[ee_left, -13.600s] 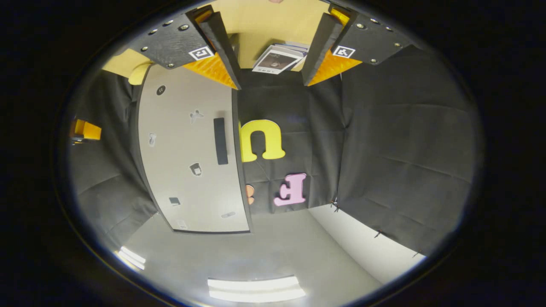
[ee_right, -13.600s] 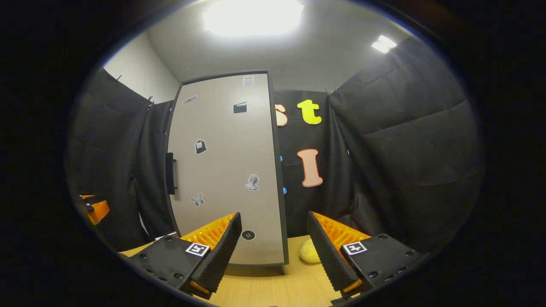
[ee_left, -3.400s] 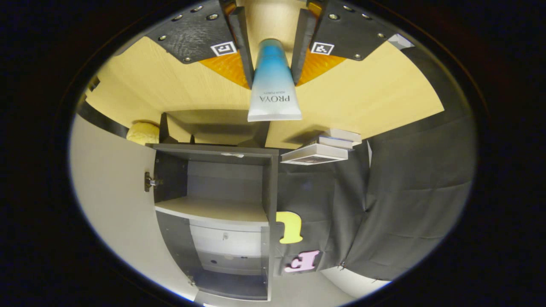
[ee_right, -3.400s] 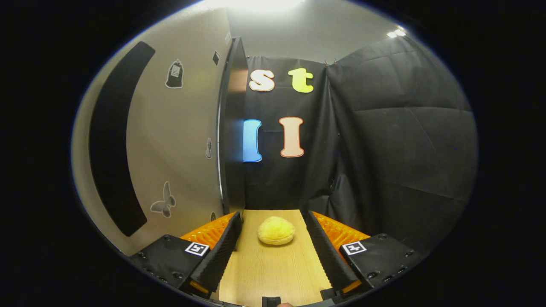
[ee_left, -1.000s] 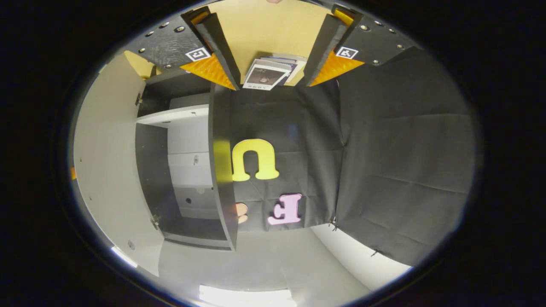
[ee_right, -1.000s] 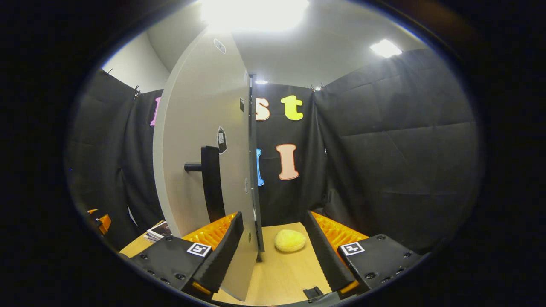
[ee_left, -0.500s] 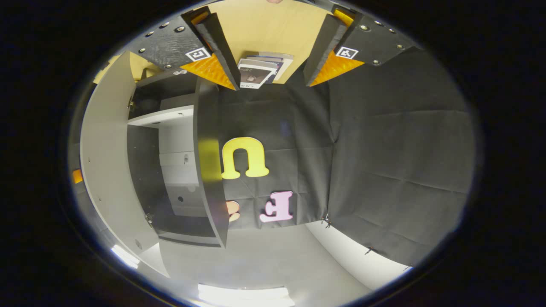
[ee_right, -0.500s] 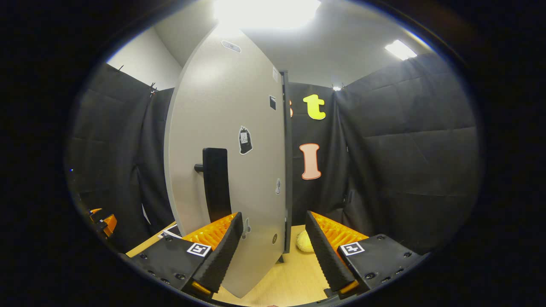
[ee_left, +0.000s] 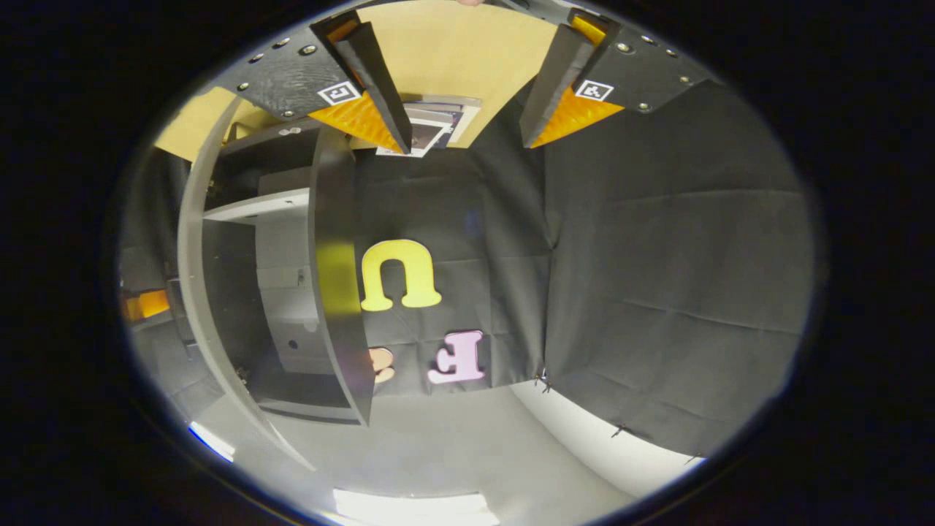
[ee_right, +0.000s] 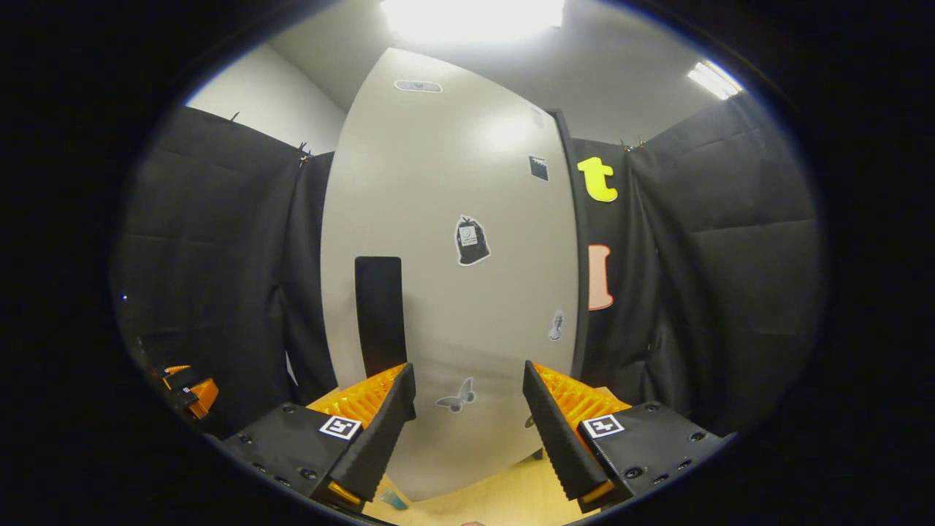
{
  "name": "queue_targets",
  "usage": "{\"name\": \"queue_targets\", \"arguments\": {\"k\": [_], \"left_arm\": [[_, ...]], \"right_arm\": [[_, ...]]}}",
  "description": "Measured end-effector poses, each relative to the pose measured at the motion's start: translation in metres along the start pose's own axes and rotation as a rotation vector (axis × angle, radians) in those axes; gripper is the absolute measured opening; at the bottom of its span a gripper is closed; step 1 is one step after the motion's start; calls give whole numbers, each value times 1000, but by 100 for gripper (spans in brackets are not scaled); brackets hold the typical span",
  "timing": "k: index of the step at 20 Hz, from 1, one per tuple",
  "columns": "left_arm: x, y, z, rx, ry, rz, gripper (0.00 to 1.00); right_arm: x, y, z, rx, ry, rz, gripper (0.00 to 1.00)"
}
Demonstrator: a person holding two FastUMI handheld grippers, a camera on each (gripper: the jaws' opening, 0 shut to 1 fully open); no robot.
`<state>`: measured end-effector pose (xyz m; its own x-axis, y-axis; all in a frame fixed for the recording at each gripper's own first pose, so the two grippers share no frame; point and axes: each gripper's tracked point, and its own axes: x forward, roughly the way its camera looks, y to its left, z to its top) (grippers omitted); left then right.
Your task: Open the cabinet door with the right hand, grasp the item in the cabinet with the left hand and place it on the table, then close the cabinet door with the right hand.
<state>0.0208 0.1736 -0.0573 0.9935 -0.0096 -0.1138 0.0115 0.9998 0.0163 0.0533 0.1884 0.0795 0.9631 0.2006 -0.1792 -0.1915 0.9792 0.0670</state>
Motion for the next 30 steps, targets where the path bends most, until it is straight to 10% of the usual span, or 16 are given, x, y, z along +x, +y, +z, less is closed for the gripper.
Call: {"name": "queue_targets", "arguments": {"k": [10,30], "left_arm": [[4,-38,11,7,7,-63,91],[9,-237,96,-16,-52,-100,90]], "right_arm": [[21,5,-5,28,-10,23,94],[-26,-223,-16,-11,-52,-108,95]]}}
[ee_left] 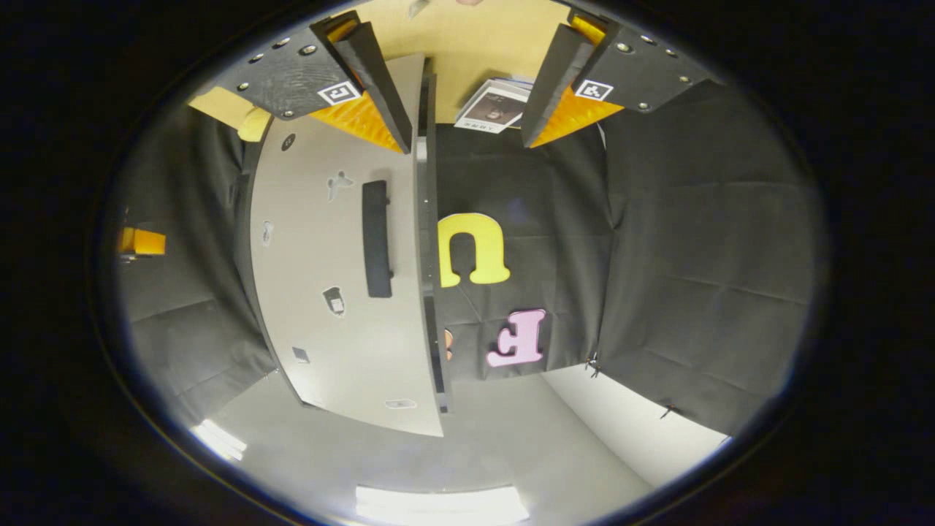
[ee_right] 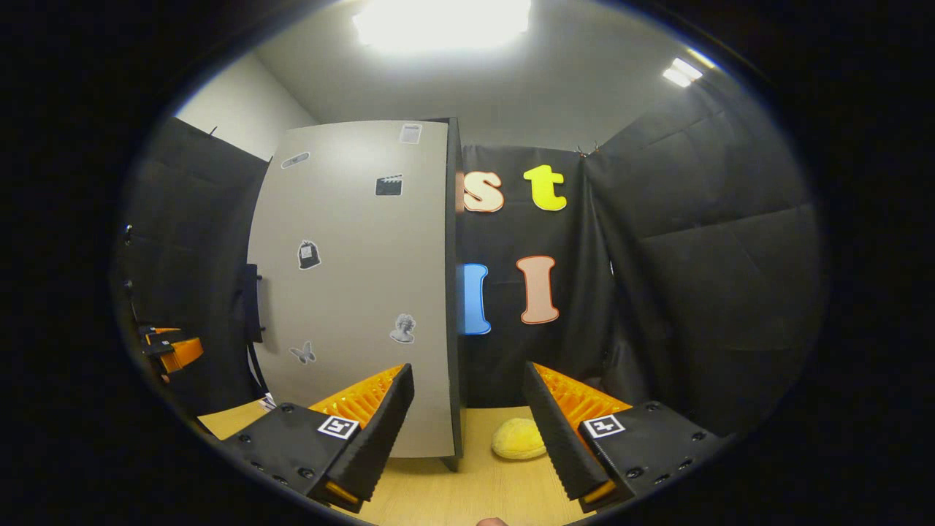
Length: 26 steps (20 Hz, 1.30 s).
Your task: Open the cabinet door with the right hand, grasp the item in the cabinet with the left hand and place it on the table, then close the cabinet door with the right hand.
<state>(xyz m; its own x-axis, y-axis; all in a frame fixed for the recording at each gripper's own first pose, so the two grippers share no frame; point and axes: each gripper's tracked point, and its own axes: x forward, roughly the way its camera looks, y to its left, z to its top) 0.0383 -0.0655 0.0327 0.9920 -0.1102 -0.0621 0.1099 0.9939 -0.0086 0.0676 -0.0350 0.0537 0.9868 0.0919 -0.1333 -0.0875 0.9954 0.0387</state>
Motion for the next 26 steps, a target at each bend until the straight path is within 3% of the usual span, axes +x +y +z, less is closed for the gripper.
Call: {"name": "queue_targets", "arguments": {"k": [4,7,8,9,10,13,26], "left_arm": [[-1,-11,7,18,-4,6,90],[-1,-14,6,7,-6,7,90],[-2,-13,6,5,-6,9,90],[-2,-13,7,4,-7,11,90],[-2,-13,7,5,-7,12,90],[-2,-11,8,10,-7,11,90],[1,-2,8,-9,-21,10,90]], "right_arm": [[3,-10,-13,32,24,8,92],[7,-17,-11,39,24,7,95],[6,-16,-11,40,20,9,92],[6,-15,-8,40,15,13,96],[5,-13,-7,42,9,17,92],[4,-9,-4,30,3,20,95],[0,1,3,4,-5,15,92]]}}
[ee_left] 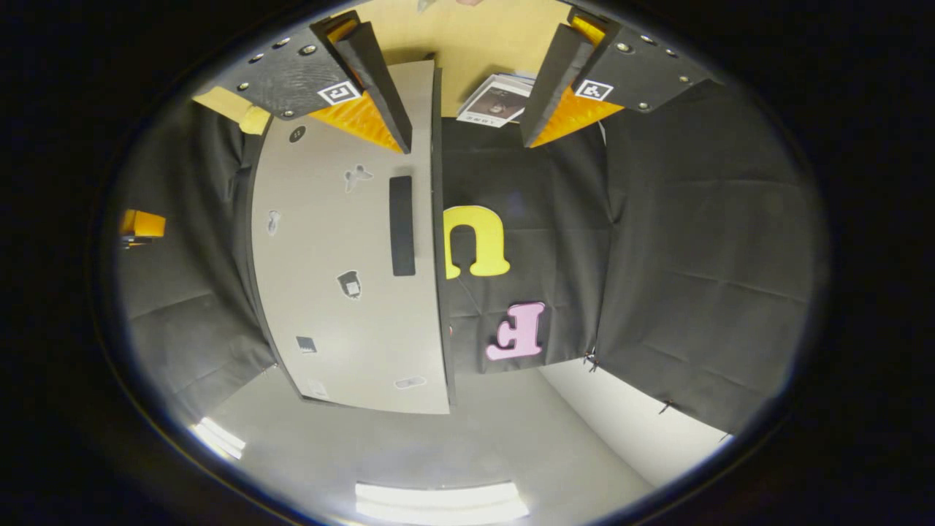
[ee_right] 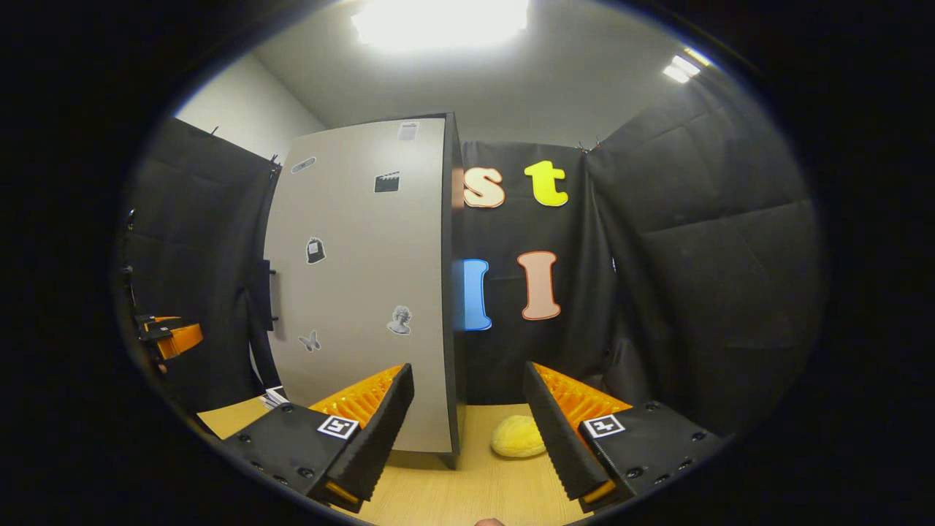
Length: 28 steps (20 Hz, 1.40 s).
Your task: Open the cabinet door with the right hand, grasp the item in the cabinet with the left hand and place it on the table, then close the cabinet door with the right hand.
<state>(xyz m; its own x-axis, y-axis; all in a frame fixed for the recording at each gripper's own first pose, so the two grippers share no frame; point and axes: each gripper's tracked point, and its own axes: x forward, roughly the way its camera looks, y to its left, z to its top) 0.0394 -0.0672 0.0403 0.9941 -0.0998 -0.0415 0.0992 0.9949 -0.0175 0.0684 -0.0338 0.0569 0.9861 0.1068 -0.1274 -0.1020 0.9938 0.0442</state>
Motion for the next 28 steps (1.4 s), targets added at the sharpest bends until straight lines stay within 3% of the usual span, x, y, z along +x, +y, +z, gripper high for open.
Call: {"name": "queue_targets", "arguments": {"k": [6,7,9,10,14,23,24,28], "left_arm": [[0,2,3,6,-8,-3,90],[-1,2,4,6,-9,-2,90],[-1,3,4,5,-11,-3,90],[0,3,2,6,-11,-4,90],[-2,2,5,16,-17,-4,90],[-3,4,5,24,-20,-4,90],[-5,4,6,26,-20,-3,90],[-6,6,5,25,-21,-3,90]], "right_arm": [[0,2,4,1,-13,-5,96],[0,2,3,1,-12,-5,92],[-3,2,4,2,-14,-6,96],[-1,2,4,2,-16,-8,92],[-2,0,6,5,-22,-12,95],[-5,-3,5,10,-24,-21,92],[-5,-3,5,10,-24,-21,96],[-6,0,7,8,-28,-22,92]]}}
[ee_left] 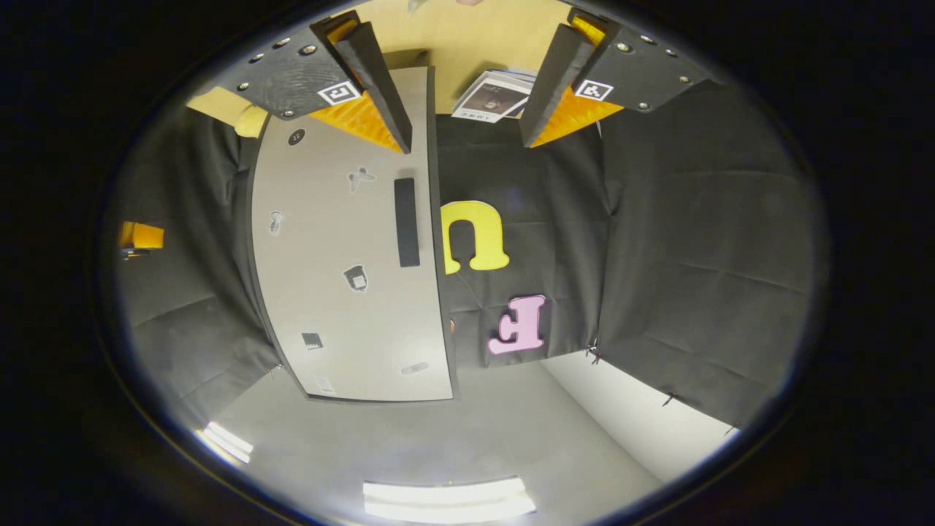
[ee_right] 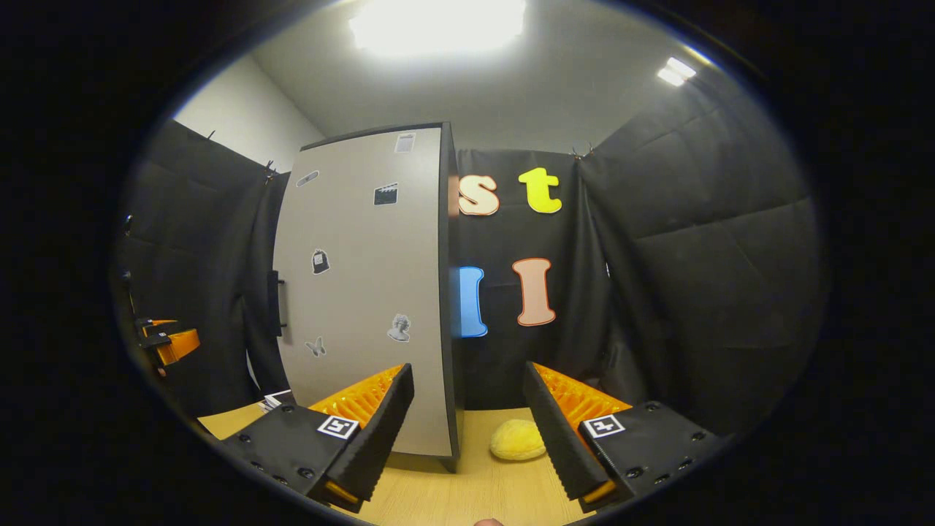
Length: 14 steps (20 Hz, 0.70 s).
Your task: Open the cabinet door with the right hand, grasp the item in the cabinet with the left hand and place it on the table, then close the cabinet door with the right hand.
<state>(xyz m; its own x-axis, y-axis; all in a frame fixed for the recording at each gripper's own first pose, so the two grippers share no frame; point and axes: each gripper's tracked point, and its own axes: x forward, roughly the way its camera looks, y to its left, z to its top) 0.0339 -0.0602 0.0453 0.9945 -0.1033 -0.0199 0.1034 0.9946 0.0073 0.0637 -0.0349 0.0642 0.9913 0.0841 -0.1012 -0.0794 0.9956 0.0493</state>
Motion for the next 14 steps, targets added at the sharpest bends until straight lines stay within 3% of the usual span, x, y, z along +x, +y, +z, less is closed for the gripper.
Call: {"name": "queue_targets", "arguments": {"k": [14], "left_arm": [[2,6,0,-5,-6,8,90]], "right_arm": [[1,4,2,-4,-8,-1,95]]}}
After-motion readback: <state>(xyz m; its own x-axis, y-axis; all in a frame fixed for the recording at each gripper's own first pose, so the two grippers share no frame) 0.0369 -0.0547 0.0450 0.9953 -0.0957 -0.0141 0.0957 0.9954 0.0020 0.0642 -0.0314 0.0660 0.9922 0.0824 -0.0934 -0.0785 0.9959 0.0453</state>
